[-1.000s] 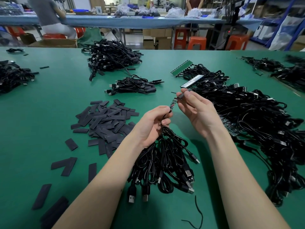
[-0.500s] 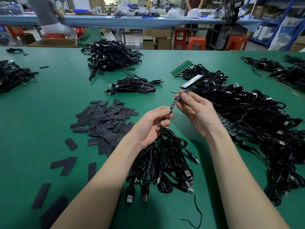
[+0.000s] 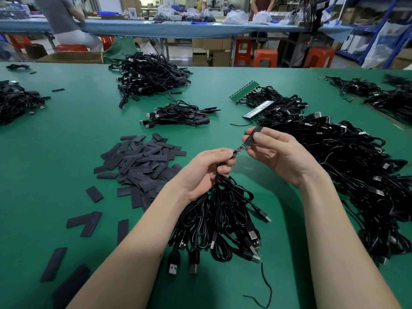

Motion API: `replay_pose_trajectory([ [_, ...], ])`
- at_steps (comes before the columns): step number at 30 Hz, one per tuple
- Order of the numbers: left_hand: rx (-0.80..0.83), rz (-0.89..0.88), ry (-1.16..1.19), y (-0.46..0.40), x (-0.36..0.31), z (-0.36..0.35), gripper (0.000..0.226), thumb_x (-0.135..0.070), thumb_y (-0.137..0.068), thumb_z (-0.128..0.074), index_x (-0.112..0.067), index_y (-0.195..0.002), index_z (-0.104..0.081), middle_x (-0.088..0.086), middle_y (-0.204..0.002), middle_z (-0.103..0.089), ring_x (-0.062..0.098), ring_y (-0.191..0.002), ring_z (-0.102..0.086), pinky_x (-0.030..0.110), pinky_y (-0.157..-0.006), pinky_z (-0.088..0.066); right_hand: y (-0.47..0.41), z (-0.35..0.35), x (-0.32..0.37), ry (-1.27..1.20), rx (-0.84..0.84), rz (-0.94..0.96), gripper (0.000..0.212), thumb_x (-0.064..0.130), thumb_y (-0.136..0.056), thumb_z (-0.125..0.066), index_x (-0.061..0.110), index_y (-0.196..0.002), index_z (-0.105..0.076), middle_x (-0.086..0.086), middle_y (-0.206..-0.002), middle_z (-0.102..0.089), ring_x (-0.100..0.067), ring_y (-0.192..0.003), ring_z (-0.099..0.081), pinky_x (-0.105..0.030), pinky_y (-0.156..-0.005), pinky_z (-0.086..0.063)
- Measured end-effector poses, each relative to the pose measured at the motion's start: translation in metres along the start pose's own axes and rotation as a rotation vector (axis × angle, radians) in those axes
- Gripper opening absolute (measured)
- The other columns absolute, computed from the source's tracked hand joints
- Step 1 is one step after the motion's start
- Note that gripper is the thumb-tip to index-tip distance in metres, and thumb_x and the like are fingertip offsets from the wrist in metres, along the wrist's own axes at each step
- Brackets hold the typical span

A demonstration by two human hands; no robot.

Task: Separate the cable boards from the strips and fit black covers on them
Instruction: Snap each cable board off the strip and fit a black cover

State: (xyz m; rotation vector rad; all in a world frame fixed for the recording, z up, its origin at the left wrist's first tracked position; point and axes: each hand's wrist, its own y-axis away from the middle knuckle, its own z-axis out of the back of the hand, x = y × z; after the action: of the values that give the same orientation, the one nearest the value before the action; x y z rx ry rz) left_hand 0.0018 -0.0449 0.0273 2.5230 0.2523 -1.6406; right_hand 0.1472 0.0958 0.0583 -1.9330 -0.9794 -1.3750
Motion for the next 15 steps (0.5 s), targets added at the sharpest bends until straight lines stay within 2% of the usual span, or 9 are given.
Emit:
replay_pose_trajectory([
  [6, 0.014, -0.012, -0.045, 0.0011, -0.0004, -0.0002, 0.013, -0.011, -0.098, -0.052, -0.014, -0.086, -0.055, -0.003, -0.077, -0.051, 0.004, -0.060, -0.035, 0.022, -0.062, -0.028, 0.0028, 0.0018, 0.0036, 0.053, 0.030, 0.024, 0.028, 0.014, -0.082, -0.068, 0.007, -0.109, -0.070, -0.008, -0.101, -0.076, -0.013, -0.087, -0.071, -0.022, -0.079, -0.057],
  [11, 0.040, 0.005, -0.045, 0.0015, -0.0004, -0.0002, 0.002, -0.013, -0.092, -0.055, -0.011, -0.091, -0.054, -0.004, -0.076, -0.052, 0.004, -0.059, -0.036, 0.016, -0.058, -0.032, 0.0054, 0.0072, 0.0036, 0.001, 0.067, -0.046, 0.021, 0.013, -0.082, -0.068, 0.010, -0.101, -0.077, -0.011, -0.103, -0.076, -0.010, -0.081, -0.073, -0.021, -0.079, -0.057],
  [15, 0.049, 0.017, -0.028, 0.0011, -0.0001, 0.0012, 0.008, -0.017, -0.088, -0.056, -0.011, -0.093, -0.054, -0.004, -0.076, -0.052, 0.004, -0.058, -0.036, 0.014, -0.056, -0.034, 0.0056, 0.0086, 0.0023, 0.008, 0.081, -0.029, 0.019, 0.011, -0.082, -0.069, 0.013, -0.098, -0.079, -0.012, -0.106, -0.076, -0.016, -0.091, -0.074, -0.023, -0.081, -0.057],
])
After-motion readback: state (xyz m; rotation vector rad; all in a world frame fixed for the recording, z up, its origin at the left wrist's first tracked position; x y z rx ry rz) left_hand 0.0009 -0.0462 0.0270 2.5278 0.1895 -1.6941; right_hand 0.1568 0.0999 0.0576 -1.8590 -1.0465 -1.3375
